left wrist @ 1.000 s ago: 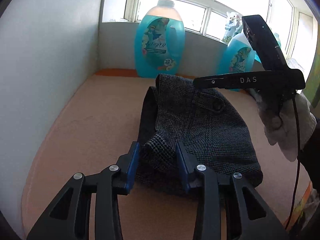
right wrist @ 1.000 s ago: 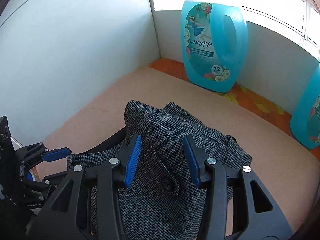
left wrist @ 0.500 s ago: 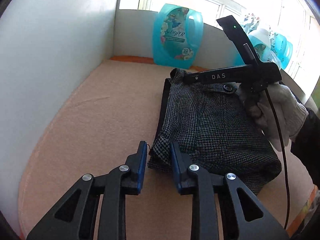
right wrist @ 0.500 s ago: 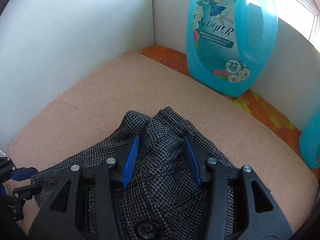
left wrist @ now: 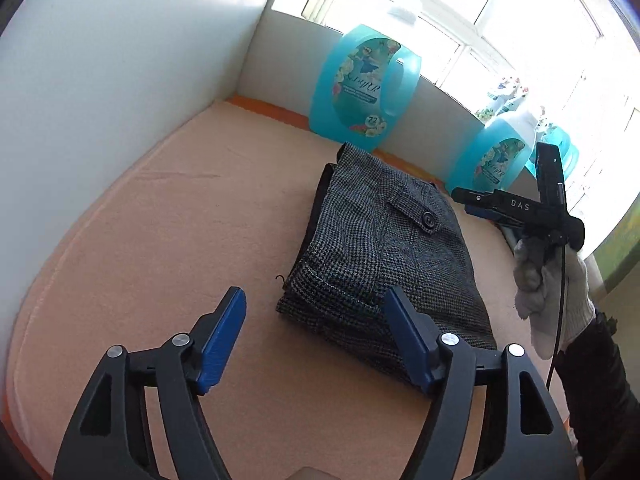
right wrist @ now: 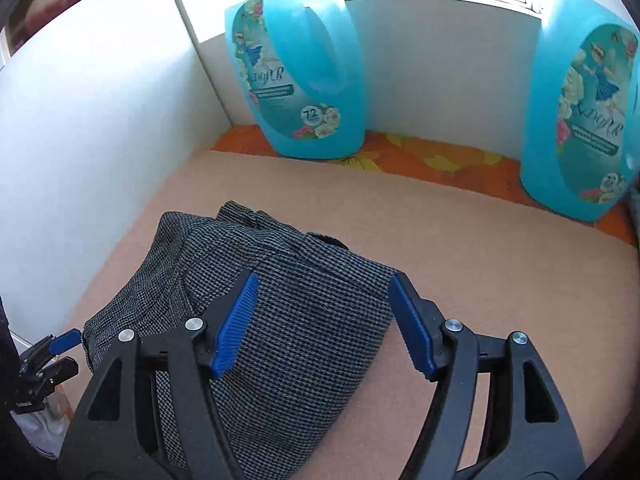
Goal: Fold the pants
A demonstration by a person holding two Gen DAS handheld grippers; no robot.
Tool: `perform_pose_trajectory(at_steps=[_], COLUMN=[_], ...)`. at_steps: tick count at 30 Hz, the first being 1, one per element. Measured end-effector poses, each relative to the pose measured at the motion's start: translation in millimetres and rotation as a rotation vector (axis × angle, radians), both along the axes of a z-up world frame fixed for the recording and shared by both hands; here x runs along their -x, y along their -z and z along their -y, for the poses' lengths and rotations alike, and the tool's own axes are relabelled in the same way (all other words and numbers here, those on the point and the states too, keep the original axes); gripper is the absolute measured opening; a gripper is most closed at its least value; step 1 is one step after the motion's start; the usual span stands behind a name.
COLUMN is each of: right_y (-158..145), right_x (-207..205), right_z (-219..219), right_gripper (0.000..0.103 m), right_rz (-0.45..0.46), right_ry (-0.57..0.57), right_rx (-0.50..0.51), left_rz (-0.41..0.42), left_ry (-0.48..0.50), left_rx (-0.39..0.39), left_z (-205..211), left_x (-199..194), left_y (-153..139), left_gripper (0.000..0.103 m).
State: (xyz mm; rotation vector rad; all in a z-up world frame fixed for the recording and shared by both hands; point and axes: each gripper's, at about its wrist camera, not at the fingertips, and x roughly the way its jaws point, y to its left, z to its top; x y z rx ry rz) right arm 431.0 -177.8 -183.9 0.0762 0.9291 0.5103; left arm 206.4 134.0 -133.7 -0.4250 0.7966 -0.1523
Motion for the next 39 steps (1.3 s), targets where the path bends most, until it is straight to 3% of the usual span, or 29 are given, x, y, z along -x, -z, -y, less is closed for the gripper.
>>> perform_pose_trajectory(at_steps=[4,8,15,17,23,24,26,29,31,33,39], right_y=[19.8,34.2,49.2,50.6,51.2,51.5,51.1,45.7,38.0,28.1,-4.6], right_x=[-8.3,-15.6,-29.7,-32.9,-33.0,-32.7,-31.1,-26.7,-22.0,-16.2,6.0], right_z=[17.9,21.3,19.9,17.4,13.8,13.7,15.9,16.6,13.2,8.5,-4.3], right_gripper=[0.072,0.072,0.075,0.076,0.076,0.073,0.067,0.052,0.039,0.035,0.031], right_rz=[-0.102,-0.153,-0.203,-0.202,-0.191,-0.188,-0.184,-0.163,-0.131,-0.095,0.014], right_ry=[0.032,0.051,0.079,0.074,0.080,0.084,0.090,0.090,0.075,0.062,0.029], right_rx=[-0.095,-0.145,-0.288,-0.310,-0.353,-0.352,-0.360,-0.355,-0.338,-0.310,-0.238], left_rz=[-0.066,-0.108,-0.155,-0.133,-0.076,-0.065,-0.061,-0.048,-0.029,-0.005,0.036], left_ry=[-0.003,-0.018,-0.046,-0.053,-0.097,-0.106,-0.135,-0.139,-0.135,-0.126,-0.107], left_rx=[0.126,0.169,0.174,0.183,0.186,0.192,0.212,0.240,0.204,0.165,0.151], left_z=[0.5,4.0,7.7,8.7,13.3,13.5,11.4,9.0,13.9,19.1,23.1], left_x=[-10.8,-19.1,-34.4,-35.6,-41.5,-42.3,-43.9,-44.6,-43.5,-42.5,-39.6], left_y=[11.7,17.3,28.6,30.2,31.8,32.1,35.1,35.8,30.8,24.2,12.3], left_gripper=[0.072,0.072,0.073,0.079,0.079,0.077,0.059,0.044,0.041,0.036,0.029])
